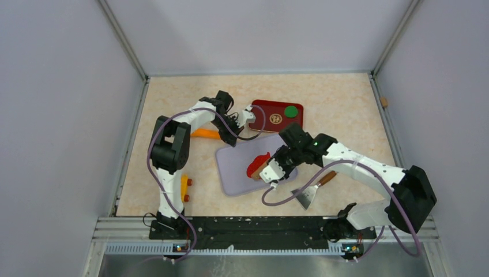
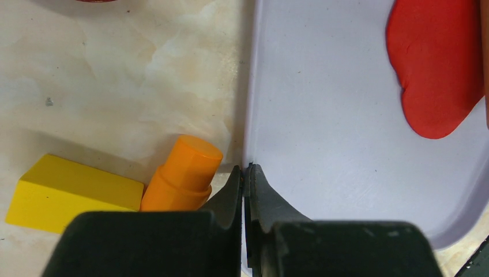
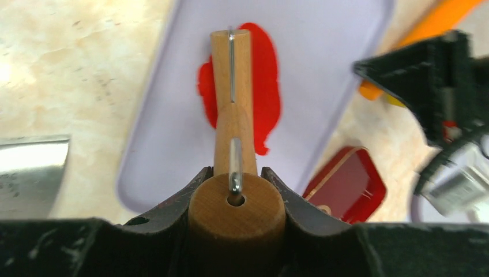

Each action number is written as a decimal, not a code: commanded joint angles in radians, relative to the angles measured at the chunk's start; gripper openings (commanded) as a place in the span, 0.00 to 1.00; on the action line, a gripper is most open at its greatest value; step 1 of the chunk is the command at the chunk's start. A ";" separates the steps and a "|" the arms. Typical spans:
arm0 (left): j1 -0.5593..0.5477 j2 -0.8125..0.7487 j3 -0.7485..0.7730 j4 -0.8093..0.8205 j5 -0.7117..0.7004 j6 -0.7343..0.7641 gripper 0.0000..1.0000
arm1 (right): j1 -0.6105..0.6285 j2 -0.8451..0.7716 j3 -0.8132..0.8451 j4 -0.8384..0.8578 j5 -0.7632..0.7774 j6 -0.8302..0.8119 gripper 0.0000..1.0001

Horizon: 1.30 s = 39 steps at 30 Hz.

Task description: Roll out the dumpling wrappers from the dough

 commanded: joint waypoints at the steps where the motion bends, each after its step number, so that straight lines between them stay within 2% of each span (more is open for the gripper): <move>1: 0.002 -0.009 0.021 0.013 0.021 0.005 0.00 | 0.008 0.016 -0.047 -0.018 -0.050 -0.126 0.00; 3: 0.003 -0.008 0.020 0.013 0.018 0.005 0.00 | 0.012 0.028 -0.066 -0.100 -0.047 -0.186 0.00; 9: 0.005 -0.012 0.016 0.014 0.016 0.014 0.00 | 0.017 0.076 -0.057 -0.505 0.010 -0.377 0.00; 13: 0.008 -0.013 0.010 0.019 0.015 0.014 0.00 | 0.033 0.071 -0.082 -0.627 0.051 -0.390 0.00; 17: 0.011 -0.018 -0.002 0.033 0.017 0.010 0.00 | 0.041 0.119 -0.083 -0.658 0.061 -0.314 0.00; 23: 0.012 -0.021 -0.013 0.037 0.021 0.008 0.00 | 0.039 0.157 -0.062 -0.618 0.041 -0.171 0.00; 27: 0.011 -0.017 -0.008 0.039 0.021 0.007 0.00 | -0.011 0.210 0.053 -0.729 -0.047 -0.060 0.00; 32: 0.011 -0.012 0.000 0.038 0.023 0.003 0.00 | -0.060 0.196 0.205 -0.755 -0.115 0.050 0.00; 39: 0.011 -0.018 -0.011 0.030 0.025 0.007 0.00 | -0.060 0.184 0.482 -0.582 -0.091 0.203 0.00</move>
